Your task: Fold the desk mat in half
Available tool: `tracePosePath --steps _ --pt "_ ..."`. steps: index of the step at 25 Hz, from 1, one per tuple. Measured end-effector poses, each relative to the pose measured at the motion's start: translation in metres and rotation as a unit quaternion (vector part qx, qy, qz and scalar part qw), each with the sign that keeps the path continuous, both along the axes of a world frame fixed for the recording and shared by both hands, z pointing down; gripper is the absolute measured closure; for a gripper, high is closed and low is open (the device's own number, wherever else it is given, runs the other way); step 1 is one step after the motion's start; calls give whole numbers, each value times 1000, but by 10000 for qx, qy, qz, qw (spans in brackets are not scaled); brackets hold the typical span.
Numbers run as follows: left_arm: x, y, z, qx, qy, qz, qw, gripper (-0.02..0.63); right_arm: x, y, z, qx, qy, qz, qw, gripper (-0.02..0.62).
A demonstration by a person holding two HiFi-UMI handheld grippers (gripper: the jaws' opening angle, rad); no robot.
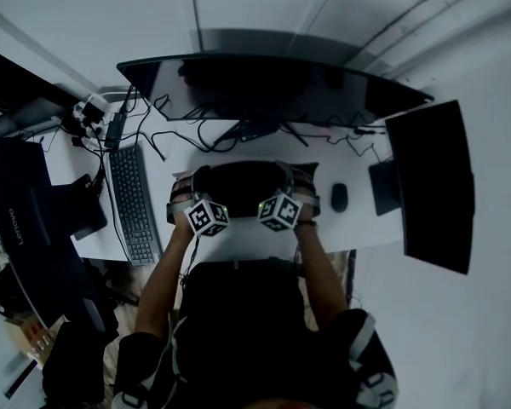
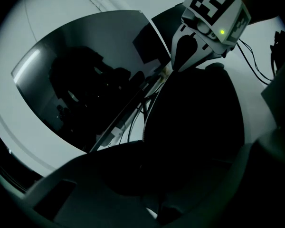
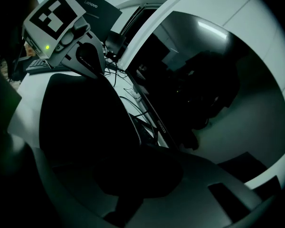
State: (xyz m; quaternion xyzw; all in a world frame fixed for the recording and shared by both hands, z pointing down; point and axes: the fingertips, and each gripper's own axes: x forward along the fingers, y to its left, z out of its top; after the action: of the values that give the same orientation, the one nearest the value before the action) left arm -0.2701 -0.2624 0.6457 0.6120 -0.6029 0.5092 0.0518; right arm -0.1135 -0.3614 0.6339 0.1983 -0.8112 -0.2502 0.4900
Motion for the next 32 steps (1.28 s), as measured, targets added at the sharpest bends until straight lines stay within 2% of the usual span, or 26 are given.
tracePosePath --steps 7,15,18,26,32 --pt "-15 -23 47 -177 -5 -258 9995 575 -15 -25 54 -243 162 -14 9996 575" --pt "-25 -41 75 -163 19 -403 9991 552 -26 -41 84 -282 228 12 9993 574" --pt "-29 -41 86 -300 -24 -493 9983 537 -31 -46 92 -297 217 62 9993 572" --pt "-43 -48 95 -401 -20 -739 9965 453 -32 -55 112 -425 278 303 9982 547" --pt "-50 -44 85 -274 81 -878 9957 448 -31 -60 102 -529 1 585 9969 538"
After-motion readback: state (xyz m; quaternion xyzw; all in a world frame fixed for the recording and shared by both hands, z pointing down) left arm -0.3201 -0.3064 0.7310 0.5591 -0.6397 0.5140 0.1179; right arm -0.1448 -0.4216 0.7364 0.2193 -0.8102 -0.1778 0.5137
